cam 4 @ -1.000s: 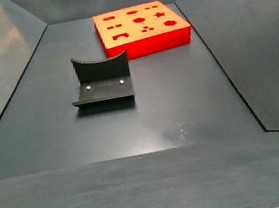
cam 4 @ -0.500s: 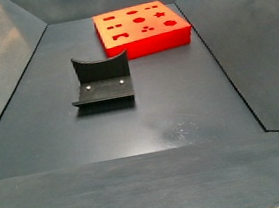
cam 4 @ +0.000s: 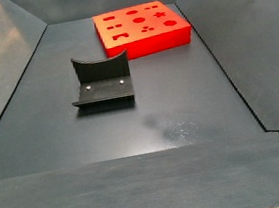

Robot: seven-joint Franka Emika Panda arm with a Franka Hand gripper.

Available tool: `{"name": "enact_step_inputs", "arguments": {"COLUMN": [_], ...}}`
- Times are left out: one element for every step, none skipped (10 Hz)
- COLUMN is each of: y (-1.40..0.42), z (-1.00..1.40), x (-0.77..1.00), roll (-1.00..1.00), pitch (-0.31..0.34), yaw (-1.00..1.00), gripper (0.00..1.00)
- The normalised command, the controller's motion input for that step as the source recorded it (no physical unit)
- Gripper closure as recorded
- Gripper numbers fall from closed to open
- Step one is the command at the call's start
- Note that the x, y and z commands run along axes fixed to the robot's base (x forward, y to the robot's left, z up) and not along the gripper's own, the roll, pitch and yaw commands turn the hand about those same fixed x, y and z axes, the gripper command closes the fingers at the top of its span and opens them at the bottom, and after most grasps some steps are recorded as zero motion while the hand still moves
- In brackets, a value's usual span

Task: Pick up the arch object. Move up. Move to above the board. Insert the arch object.
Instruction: Move to above the board, then insert the arch object.

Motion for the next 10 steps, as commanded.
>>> {"name": "enact_step_inputs", "arguments": {"y": [-0.82,-0.63,-0.33,-0.24,0.02,0.06,0.06,0.06,0.06,0.06], "z": [0.03,0.03,0.04,0.03,-0.08,-0.12,-0.13,-0.12,-0.11,-0.11], "x": [0.45,0.37,0.22,0.16,0.04,0.10,0.11,0.11,0.11,0.11], "roll": [0.02,0.04,0.06,0.06,0.00,0.00,0.00,0.00,0.00,0.00], "pitch": [0.125,0.129,0.122,0.106,-0.003,-0.004,-0.006,-0.011,-0.014,-0.017], "yaw": [0.00,0.01,0.01,0.01,-0.99,-0.96,-0.95,-0.96,-0.96,-0.95], "gripper": [1.00,1.00,1.00,1.00,1.00,1.00,1.00,1.00,1.00,1.00]}}
